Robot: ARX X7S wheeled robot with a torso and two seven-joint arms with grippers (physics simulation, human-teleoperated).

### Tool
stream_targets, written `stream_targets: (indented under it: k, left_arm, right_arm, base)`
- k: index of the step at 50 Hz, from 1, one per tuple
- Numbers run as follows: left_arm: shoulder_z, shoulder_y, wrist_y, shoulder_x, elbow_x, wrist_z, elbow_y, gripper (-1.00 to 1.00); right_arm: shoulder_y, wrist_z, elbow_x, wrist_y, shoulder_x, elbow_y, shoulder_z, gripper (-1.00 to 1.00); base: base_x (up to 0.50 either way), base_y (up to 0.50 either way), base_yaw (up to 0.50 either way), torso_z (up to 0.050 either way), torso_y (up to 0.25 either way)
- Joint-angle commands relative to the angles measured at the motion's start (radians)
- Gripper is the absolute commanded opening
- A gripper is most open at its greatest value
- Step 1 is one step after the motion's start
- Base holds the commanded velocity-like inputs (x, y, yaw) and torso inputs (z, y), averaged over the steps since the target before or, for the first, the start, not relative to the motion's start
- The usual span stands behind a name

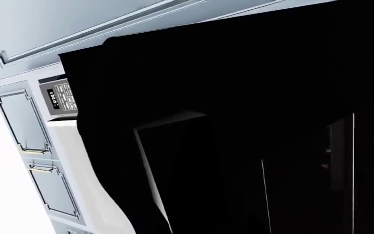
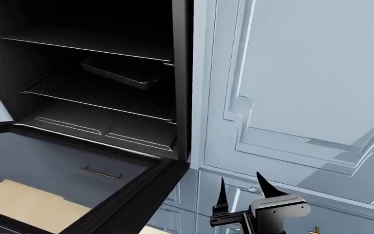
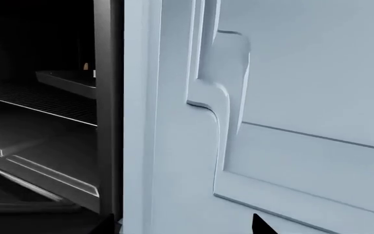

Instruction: Open the oven door

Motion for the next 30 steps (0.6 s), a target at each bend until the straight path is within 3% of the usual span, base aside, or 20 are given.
stream_targets:
  k: [1, 30]
  left_arm:
    - [-0.029, -0.007, 0.149, 0.012, -0.174, -0.225, -0.014, -1.00]
    - [0.046, -0.041, 0.149, 0.011, -0.006, -0.407, -0.168, -1.00]
  right_arm:
    - [0.002, 0.003, -0.002, -0.005, 0.000, 0.008, -0.003, 1.00]
    - [0.002, 0.014, -0.001, 0.013, 0.007, -0.010, -0.010, 1.00]
  base:
    - [0.00, 0.00, 0.01, 0.000, 0.011]
    - [-0.01, 0.00, 0.00, 0.001, 0.003]
